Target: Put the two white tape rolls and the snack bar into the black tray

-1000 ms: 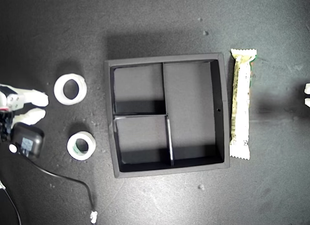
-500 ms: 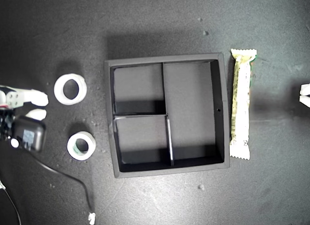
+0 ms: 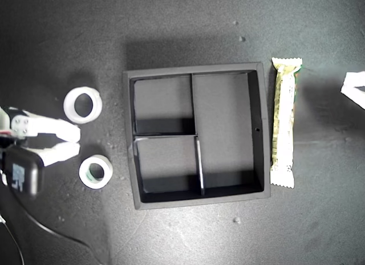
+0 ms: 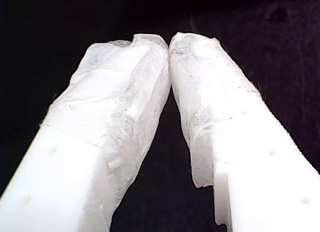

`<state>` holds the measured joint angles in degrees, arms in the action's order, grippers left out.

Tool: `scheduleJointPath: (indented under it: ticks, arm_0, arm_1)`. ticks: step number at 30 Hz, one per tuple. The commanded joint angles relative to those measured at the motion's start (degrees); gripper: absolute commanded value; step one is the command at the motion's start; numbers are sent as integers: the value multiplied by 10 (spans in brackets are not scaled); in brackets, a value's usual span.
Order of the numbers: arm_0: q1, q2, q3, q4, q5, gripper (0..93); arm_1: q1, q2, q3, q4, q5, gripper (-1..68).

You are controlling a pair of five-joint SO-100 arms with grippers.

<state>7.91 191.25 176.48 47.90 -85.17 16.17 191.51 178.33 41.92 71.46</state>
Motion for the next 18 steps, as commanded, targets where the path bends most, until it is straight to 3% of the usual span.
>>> scheduleJointPath:
  ticks: [1, 5, 8, 12, 18]
  arm_0:
    - [3, 27, 33, -86, 69, 68]
    - [-10, 27, 33, -47, 91, 167]
    - [-16, 27, 33, 5, 82, 198]
    - [-16, 28, 33, 25, 84, 205]
    - [-36, 20, 33, 68, 83, 204]
  arm_1:
    - [-4, 4, 7, -20, -4, -4]
    - [-17, 4, 7, -42, -51, -1]
    - [-31, 4, 7, -42, -72, 82]
    - [-39, 4, 7, -36, -82, 126]
    - [-51, 4, 7, -28, -82, 135]
